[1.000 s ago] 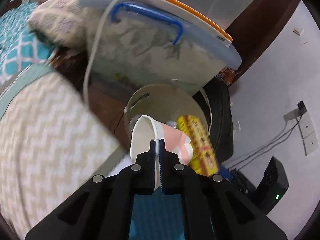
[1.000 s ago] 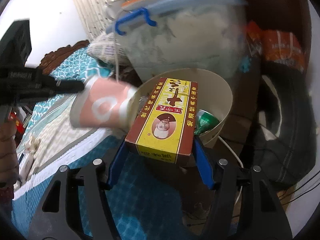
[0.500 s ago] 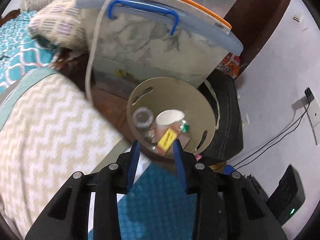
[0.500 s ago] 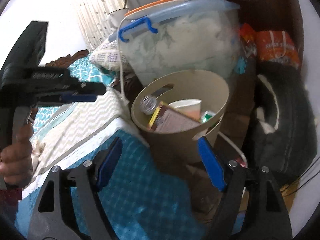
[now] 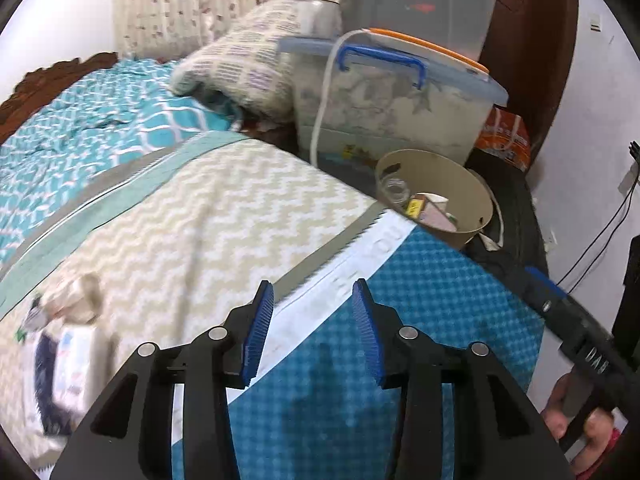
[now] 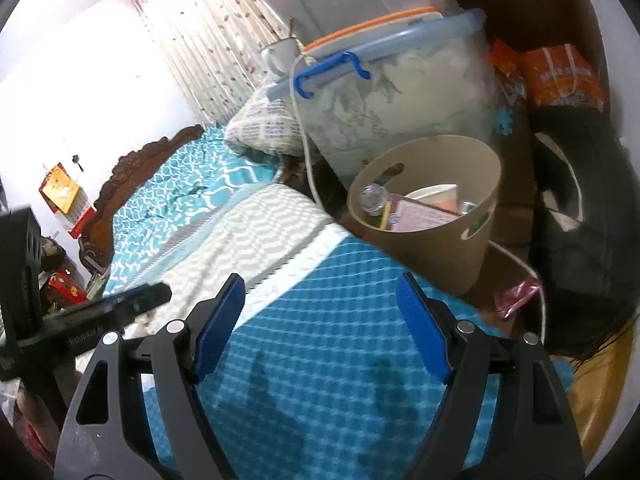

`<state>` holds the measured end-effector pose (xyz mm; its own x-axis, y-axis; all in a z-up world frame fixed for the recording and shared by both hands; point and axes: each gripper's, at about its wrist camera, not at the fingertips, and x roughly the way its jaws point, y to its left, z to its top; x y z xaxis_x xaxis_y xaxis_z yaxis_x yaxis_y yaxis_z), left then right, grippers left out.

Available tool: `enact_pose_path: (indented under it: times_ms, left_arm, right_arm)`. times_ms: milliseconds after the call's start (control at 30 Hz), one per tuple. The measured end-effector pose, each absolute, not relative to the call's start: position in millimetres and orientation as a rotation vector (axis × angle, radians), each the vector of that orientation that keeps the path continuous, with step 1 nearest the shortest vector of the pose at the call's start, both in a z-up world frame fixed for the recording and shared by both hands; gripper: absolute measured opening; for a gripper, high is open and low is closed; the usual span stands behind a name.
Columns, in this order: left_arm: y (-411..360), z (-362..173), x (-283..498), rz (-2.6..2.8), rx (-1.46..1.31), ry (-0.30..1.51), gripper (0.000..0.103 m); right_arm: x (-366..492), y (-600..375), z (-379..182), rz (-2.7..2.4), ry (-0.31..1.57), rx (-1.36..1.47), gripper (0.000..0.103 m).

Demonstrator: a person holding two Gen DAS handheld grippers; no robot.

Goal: Collect trash
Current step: 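Move both tools back to the trash on the bed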

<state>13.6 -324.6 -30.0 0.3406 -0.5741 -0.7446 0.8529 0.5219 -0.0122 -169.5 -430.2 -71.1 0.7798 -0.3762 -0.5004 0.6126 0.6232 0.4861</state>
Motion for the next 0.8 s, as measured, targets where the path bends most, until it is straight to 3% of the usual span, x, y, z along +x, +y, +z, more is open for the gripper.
enact_pose_path:
  times_ms: [800]
  left_arm:
    - [-152, -19, 27, -0.697, 0.299, 0.692, 0.046]
  right_arm:
    - [-133, -322, -22, -0.468, 0.371, 0.592, 0.078]
